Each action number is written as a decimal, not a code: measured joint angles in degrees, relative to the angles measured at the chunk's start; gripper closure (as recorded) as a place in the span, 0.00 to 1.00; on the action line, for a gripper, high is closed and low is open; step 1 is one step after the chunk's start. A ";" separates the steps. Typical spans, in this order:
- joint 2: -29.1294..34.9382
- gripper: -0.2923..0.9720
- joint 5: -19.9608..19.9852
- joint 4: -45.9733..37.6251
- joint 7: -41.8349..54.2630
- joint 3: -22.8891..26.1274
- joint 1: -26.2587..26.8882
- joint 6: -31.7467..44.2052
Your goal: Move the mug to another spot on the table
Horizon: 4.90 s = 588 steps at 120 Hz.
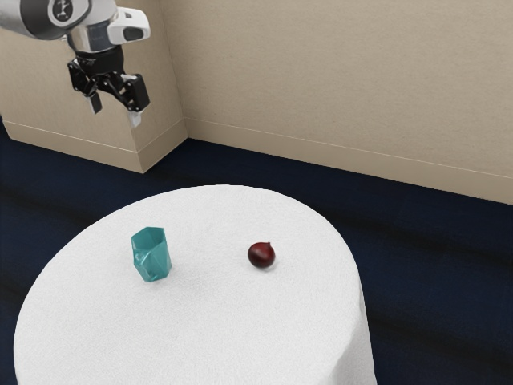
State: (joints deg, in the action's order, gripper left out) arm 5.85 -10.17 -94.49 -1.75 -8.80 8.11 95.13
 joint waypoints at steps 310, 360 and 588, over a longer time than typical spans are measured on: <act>-11.84 0.27 6.43 -41.00 -9.43 -0.08 -6.00 47.91; -11.49 0.52 6.47 -41.14 -9.05 -0.20 -6.04 47.66; -2.45 0.81 3.15 -58.02 -14.31 1.00 -3.33 73.91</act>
State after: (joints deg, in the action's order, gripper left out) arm 3.39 -7.02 -152.50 -16.06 -7.80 4.79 169.04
